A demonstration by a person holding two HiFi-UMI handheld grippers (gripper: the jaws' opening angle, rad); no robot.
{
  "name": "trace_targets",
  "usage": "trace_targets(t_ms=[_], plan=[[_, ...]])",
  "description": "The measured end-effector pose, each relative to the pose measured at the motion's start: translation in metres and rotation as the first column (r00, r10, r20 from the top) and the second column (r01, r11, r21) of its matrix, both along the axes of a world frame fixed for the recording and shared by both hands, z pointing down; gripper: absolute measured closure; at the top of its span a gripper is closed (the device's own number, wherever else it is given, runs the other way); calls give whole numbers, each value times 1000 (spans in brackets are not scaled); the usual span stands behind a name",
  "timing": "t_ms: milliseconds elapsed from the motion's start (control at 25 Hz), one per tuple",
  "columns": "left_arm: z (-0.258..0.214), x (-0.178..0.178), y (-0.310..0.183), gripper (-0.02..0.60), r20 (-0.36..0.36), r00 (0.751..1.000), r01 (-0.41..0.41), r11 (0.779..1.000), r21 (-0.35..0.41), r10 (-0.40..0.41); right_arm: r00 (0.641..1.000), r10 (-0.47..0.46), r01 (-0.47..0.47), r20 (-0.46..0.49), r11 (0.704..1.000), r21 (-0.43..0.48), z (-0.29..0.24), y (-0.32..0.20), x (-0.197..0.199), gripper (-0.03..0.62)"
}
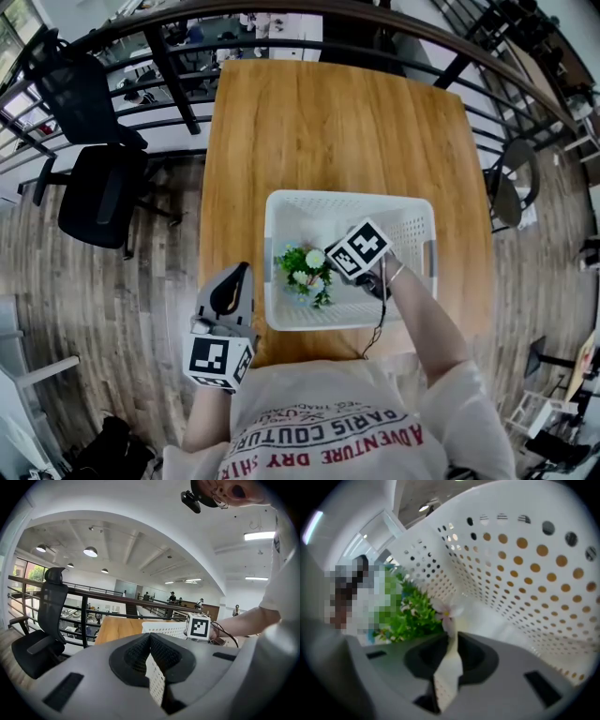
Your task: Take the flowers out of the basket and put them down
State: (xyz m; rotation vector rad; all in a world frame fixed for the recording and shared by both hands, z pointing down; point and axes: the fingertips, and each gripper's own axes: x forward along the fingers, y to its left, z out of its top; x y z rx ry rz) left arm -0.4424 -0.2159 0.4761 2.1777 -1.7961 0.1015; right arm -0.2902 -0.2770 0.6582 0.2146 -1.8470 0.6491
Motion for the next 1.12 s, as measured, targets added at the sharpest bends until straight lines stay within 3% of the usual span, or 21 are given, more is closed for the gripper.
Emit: trace_targets(t_ms=[200, 400, 680, 880, 1120], plan=[[0, -7, -2, 555, -6, 1000, 12, 1000, -4, -12, 990, -73, 76, -118, 997, 23, 16, 5, 2, 490], [1, -13, -3, 555, -11, 1000, 19, 1000, -3, -19, 995, -4, 2, -99, 1000, -22, 19, 4, 3, 490], [2, -15, -3, 555, -14, 1000, 24, 1000, 1, -24, 997, 2, -3, -75, 1000, -13, 20, 6, 1, 509], [-8, -5, -3, 555, -20, 1000, 3, 1000, 12, -3, 996, -13, 18, -93, 998, 55, 11, 7, 3, 522], [-25, 14, 2, 555, 4, 1000, -22, 999, 38, 22, 999, -4, 10, -37, 986, 165, -27, -4, 7, 522]])
